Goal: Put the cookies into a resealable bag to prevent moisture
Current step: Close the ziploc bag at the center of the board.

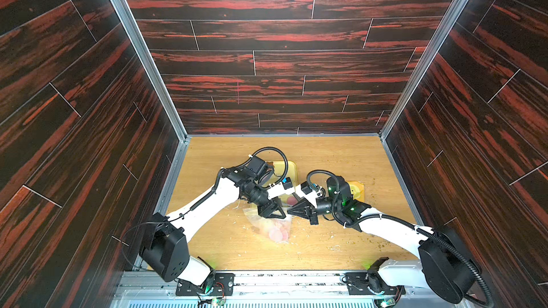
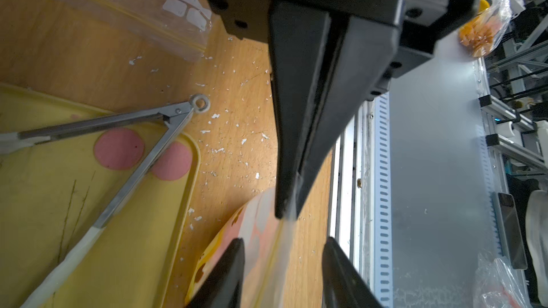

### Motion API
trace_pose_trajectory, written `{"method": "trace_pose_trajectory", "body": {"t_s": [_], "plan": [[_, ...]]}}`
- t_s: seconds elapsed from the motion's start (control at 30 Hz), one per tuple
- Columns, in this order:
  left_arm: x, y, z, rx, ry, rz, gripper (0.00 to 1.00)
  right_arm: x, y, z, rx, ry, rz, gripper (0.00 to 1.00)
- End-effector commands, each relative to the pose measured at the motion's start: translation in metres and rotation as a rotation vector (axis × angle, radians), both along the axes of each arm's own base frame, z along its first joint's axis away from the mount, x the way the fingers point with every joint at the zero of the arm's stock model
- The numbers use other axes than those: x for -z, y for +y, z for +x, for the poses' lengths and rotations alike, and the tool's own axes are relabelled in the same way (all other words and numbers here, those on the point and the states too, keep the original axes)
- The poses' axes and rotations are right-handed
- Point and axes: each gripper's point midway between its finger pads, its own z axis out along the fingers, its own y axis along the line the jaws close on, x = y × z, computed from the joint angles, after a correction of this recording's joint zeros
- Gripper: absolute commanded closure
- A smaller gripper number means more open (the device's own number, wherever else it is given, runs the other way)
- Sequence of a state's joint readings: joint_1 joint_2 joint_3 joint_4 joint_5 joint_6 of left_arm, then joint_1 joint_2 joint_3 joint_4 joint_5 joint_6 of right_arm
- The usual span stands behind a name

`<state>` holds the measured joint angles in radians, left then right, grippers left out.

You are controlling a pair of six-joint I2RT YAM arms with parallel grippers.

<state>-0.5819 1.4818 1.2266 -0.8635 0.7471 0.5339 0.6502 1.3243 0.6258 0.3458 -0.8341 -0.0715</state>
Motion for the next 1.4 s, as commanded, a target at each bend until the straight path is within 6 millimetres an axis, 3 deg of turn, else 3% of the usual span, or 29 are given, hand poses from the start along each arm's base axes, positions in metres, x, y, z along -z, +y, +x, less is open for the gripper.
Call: {"method": "trace_pose_trajectory", "body": {"t_s": [0.0, 0.17, 0.5, 0.7, 0.9, 1.1, 1.37], "plan": [[-0.010, 0.016, -0.001, -0.024, -0.090, 0.038, 0.48, 0.008, -0.003, 0.001, 0.001, 0.057, -0.002, 1.00], [-0.013, 0.031, 0.002, -0.075, -0.174, 0.087, 0.48, 0.009, -0.008, 0.008, 0.033, 0.157, -0.002, 1.00], [0.011, 0.046, 0.011, -0.105, -0.219, 0.197, 0.50, 0.017, -0.009, 0.013, 0.051, 0.325, 0.014, 1.00], [0.008, 0.049, 0.012, -0.108, -0.219, 0.217, 0.69, 0.027, -0.011, 0.021, 0.089, 0.389, -0.015, 1.00], [0.017, 0.053, 0.011, -0.112, -0.187, 0.258, 0.71, 0.024, -0.016, 0.025, 0.093, 0.416, 0.006, 1.00], [0.016, 0.057, 0.010, -0.114, -0.158, 0.293, 0.93, 0.028, -0.020, 0.027, 0.099, 0.435, -0.003, 1.00], [0.007, 0.063, -0.008, -0.113, -0.037, 0.340, 0.97, 0.031, -0.023, 0.023, 0.061, 0.423, -0.032, 1.00]]}}
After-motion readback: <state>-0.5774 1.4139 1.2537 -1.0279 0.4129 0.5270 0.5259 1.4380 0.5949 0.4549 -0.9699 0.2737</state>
